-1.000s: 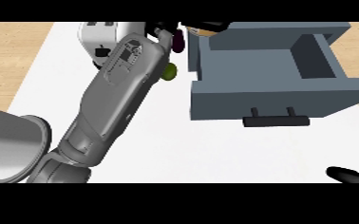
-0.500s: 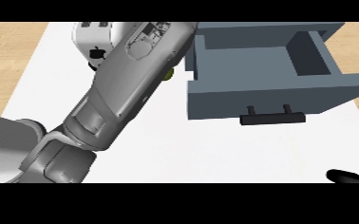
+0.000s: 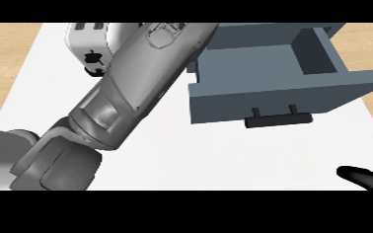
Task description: Pick up the can, place it into the drawer and close the drawer
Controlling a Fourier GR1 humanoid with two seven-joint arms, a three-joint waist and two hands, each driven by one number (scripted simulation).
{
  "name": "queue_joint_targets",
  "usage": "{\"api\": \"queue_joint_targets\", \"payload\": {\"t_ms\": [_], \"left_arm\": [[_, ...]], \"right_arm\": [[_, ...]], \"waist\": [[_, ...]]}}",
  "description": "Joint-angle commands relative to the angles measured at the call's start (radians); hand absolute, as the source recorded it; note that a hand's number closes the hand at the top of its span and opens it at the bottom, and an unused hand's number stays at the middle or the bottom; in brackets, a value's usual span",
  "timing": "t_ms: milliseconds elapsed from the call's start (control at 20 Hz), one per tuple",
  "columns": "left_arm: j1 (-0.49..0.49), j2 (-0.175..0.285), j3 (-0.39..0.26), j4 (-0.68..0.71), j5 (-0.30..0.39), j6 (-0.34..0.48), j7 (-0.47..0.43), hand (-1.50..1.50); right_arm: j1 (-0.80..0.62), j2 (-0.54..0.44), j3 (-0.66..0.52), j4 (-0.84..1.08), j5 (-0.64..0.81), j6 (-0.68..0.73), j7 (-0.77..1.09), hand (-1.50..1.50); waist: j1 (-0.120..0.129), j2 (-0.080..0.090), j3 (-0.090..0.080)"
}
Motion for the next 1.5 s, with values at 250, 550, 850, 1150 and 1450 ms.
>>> {"api": "queue_joint_targets", "payload": {"t_ms": [250,550,850,1150,1450], "left_arm": [[-0.037,0.000,-0.066,0.097,0.067,0.120,-0.052,-1.50],[-0.065,0.000,-0.075,0.134,0.091,0.156,-0.075,-1.50],[-0.084,0.000,-0.076,0.117,0.155,0.196,-0.073,-1.50],[-0.069,0.000,-0.029,0.135,0.202,0.150,-0.152,-1.50],[-0.102,0.000,-0.030,0.151,0.227,0.163,-0.146,-1.50]], "right_arm": [[-0.039,-0.017,0.027,-0.005,0.022,-0.004,0.034,-1.50],[-0.057,-0.083,-0.001,0.000,0.017,0.043,0.006,-1.50],[-0.078,-0.083,0.091,0.049,0.164,0.053,-0.097,-1.50],[-0.150,-0.161,0.153,0.108,0.339,0.063,-0.144,-1.50],[-0.246,-0.193,0.287,0.261,0.588,0.029,-0.202,-1.50]], "waist": [[-0.030,0.007,0.001],[-0.037,0.009,0.001],[-0.021,0.010,0.001],[0.003,0.016,-0.001],[0.030,0.013,-0.001]]}}
